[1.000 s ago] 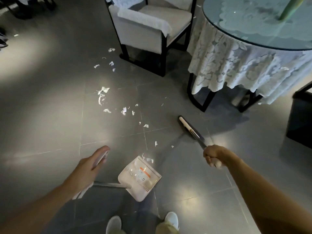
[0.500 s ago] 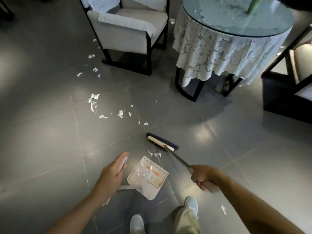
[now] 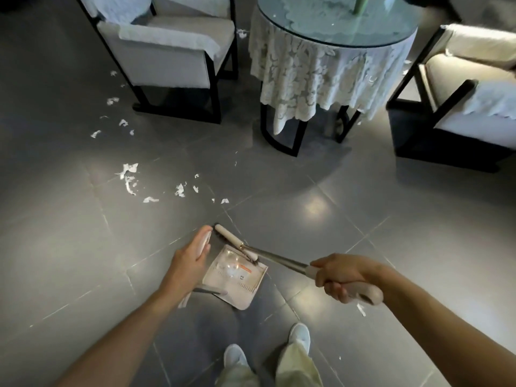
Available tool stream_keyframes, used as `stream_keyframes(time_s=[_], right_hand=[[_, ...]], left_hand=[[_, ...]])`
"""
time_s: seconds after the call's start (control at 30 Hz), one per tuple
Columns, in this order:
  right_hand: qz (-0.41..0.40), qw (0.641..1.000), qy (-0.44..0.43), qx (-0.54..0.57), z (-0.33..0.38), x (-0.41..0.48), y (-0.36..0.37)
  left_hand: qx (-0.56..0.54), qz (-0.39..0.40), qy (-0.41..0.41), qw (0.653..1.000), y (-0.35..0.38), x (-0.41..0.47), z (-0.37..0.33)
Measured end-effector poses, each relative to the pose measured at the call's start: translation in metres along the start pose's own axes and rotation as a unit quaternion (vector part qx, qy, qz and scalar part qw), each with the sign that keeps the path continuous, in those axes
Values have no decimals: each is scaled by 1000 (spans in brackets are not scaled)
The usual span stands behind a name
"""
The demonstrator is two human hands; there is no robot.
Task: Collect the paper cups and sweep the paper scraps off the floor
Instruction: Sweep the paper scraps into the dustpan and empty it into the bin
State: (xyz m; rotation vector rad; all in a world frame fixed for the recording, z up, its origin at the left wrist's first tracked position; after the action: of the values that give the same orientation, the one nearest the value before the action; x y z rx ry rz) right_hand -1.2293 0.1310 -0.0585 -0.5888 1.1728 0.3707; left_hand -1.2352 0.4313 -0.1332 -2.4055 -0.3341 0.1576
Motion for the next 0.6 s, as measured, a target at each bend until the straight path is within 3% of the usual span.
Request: stream_keyframes(time_s=[0.13, 0.27, 0.37, 0.6], right_hand=[[-62, 995, -51, -53, 17, 13, 8], [-127, 969, -119, -173, 28, 42, 24], [-136, 961, -130, -204, 23, 59, 60], [-47, 998, -31, -19, 16, 54, 112]], left_hand=[[11, -8, 0, 1000, -16, 5, 11], [20, -3, -15, 1000, -24, 9, 25], [26, -13, -25, 999, -28, 17, 30], [23, 11, -5, 1000, -24, 37, 26]])
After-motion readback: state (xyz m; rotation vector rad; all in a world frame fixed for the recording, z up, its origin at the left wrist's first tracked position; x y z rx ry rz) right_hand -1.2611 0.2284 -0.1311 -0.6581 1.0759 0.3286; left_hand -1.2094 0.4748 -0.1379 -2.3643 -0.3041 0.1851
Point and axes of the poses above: each hand's wrist, its own x-axis towards the middle knuckle, its own y-axis out of the palm, z = x × y, the point moved 3 cm from there along x, towards the middle knuckle, and after that the axes turned 14 degrees about -z, right-handed, at the moved point
